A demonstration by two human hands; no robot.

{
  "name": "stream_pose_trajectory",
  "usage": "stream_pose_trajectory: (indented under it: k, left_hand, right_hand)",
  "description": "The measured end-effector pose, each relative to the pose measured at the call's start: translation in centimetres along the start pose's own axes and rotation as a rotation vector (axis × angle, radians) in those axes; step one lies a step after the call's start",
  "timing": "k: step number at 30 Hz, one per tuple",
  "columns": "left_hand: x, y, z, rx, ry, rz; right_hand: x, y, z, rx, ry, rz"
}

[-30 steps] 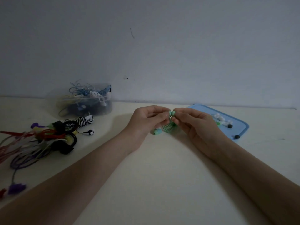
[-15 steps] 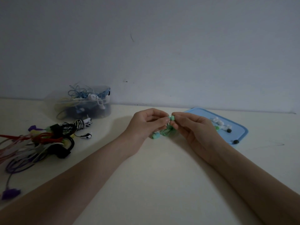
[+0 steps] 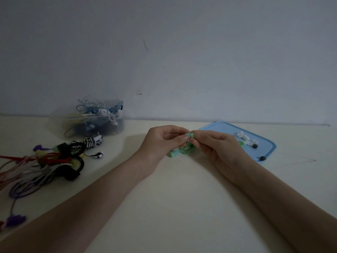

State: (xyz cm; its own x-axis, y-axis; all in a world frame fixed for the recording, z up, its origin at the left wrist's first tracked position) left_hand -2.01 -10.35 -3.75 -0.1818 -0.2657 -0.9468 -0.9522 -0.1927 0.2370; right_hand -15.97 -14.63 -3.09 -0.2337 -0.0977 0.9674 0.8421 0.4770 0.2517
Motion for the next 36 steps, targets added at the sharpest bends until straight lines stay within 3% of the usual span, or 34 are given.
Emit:
stream_pose_trajectory:
  k: [17,36]
  left_hand:
    - [0.09,-0.28,0.04,0.024,-0.137,0.285]
    - [0.16,0.3,0.29,-0.028,0.042,-0.14]
  right_hand:
    - [0.01,0.17,0.27,0.024,0.068,0.024]
    - [-0.6,0.56,-0.17,0.003,-0.09,0.086]
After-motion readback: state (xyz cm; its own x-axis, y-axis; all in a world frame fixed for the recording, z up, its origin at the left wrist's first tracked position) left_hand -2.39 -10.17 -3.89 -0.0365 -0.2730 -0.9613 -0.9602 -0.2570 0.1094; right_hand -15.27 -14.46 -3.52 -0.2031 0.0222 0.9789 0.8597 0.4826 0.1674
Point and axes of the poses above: each hand's wrist, its own z-axis away from the middle knuckle, its own y-axis out of the palm, x = y × z, the point moved 2 cm from there along -z, towards the middle knuckle, and after that the axes turned 14 degrees about z, right-handed, at the moved point
